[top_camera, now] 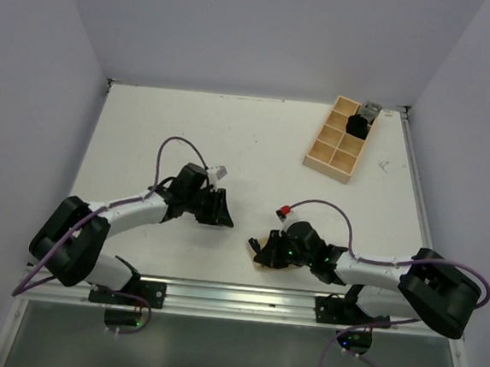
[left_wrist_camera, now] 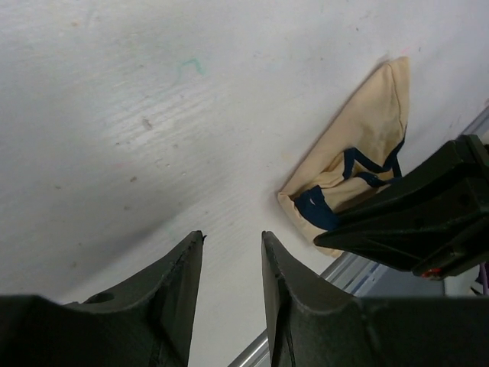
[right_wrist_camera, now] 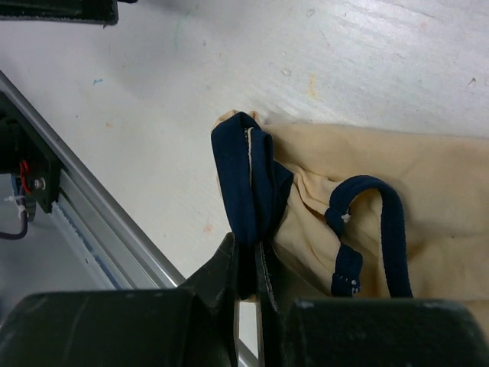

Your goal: Roll the underwear

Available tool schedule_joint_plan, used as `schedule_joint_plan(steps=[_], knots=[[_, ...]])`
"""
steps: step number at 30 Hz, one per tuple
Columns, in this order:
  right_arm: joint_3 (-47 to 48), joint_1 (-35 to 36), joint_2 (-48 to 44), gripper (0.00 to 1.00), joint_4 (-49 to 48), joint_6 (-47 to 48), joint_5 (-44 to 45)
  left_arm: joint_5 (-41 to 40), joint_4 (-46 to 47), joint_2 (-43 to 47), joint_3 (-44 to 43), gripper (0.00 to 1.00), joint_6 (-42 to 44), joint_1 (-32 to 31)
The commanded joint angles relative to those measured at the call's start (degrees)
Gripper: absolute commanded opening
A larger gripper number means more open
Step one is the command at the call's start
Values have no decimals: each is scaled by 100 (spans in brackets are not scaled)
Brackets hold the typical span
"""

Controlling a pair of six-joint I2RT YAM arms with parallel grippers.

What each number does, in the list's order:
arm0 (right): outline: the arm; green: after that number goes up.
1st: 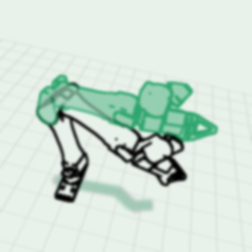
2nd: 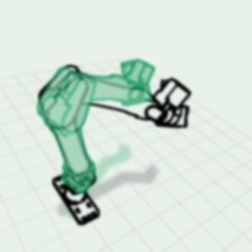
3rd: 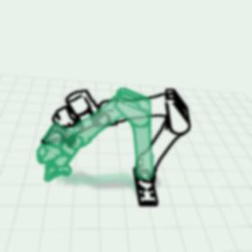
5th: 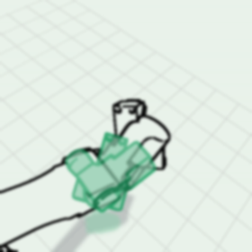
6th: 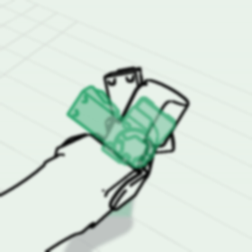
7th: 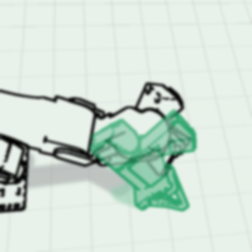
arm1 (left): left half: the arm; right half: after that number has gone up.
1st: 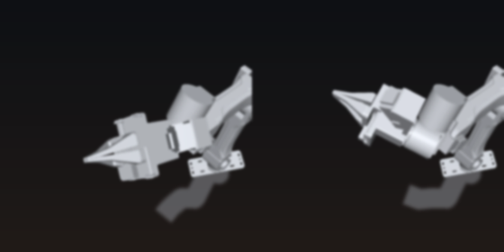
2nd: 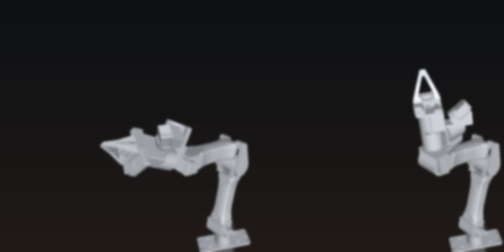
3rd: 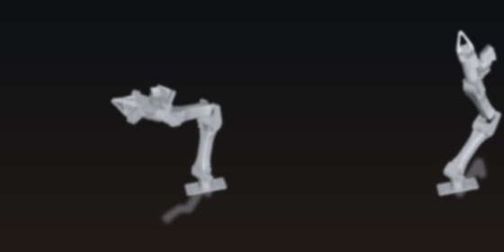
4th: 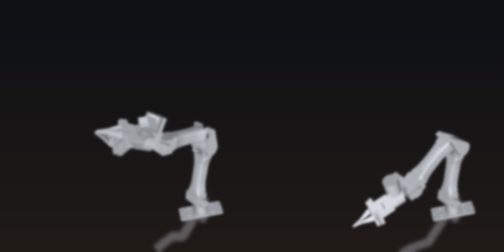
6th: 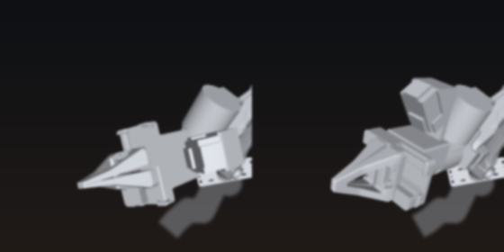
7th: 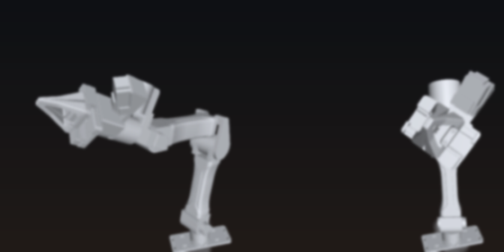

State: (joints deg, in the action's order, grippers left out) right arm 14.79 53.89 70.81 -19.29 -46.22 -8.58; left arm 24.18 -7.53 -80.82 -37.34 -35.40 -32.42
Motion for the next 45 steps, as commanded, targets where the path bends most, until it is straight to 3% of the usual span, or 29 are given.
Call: schedule_joint_plan(steps=[1,4,9,15,22,45], knots=[[-81,16,-145,0,-234,-221,31,734,1129,-135,200,41,-81,-97],[-204,8,-234,0,-365,-204,-99,1060,1421,-434,132,41,23,-141],[-266,8,-681,0,-181,227,-223,1448,956,-1277,-825,41,620,-246],[-283,16,-1165,0,363,578,-197,1941,491,-2253,-1354,40,1481,-370],[-468,16,-1052,0,470,508,-311,2749,121,-3412,-2197,40,1869,-501],[-617,25,-1016,0,329,377,-267,3057,-978,-4759,-3648,40,2635,-1161]])
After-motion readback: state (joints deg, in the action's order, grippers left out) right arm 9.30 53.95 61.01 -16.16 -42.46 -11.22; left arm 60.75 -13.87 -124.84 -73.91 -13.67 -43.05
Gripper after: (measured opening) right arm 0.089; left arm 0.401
